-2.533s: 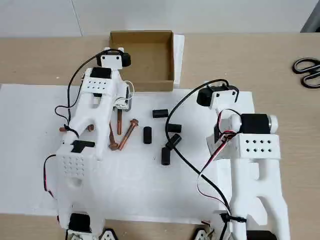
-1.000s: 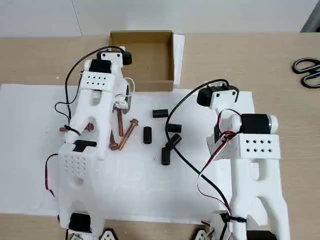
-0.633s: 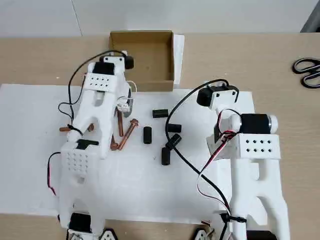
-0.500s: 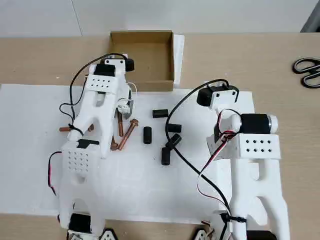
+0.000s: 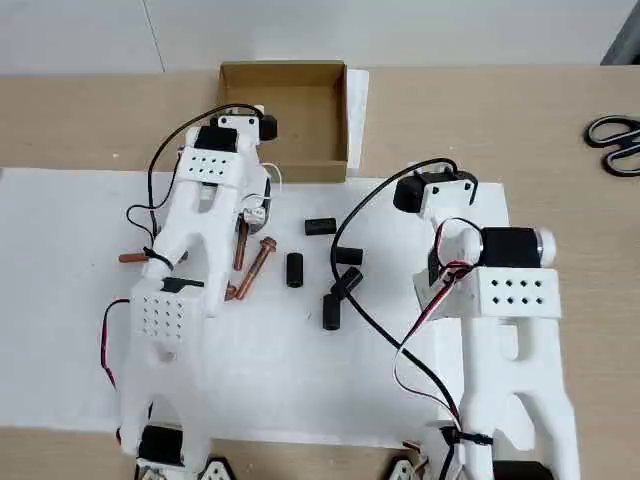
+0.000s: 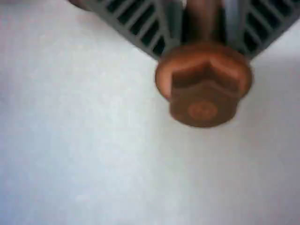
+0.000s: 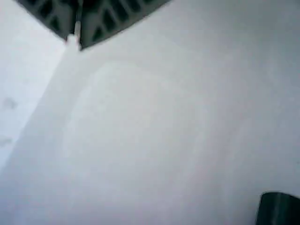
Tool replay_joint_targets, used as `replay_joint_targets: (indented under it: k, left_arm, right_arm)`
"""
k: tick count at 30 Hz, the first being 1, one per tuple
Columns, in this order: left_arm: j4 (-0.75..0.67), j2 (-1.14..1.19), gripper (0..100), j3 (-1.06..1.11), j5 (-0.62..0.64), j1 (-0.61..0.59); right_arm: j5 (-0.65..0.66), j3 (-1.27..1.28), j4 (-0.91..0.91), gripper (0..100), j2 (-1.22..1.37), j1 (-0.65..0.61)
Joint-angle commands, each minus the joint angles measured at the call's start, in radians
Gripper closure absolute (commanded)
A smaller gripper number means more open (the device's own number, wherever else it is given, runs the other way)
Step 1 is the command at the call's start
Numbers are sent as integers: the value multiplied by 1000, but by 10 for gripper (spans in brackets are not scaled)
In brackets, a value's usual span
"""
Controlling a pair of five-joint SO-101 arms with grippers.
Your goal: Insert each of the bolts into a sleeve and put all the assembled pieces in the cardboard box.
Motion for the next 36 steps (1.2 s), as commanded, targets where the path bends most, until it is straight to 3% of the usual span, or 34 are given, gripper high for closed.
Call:
replay_joint_targets:
  k: [1, 13, 18, 26, 36]
  left_arm:
    - [6, -15, 995, -91, -3, -5]
    - [80, -86, 995, -272, -38, -12]
    - [80, -212, 995, -188, -52, 0]
    - [78, -262, 995, -84, -54, -6]
    - [78, -253, 995, -84, -55, -5]
  right_arm:
    - [8, -38, 8, 995, -2, 8]
    - [29, -43, -48, 991, 28, -12]
    - [55, -84, -124, 981, 148, -84]
    - [57, -315, -223, 815, 421, -226]
    - [28, -466, -283, 808, 630, -354]
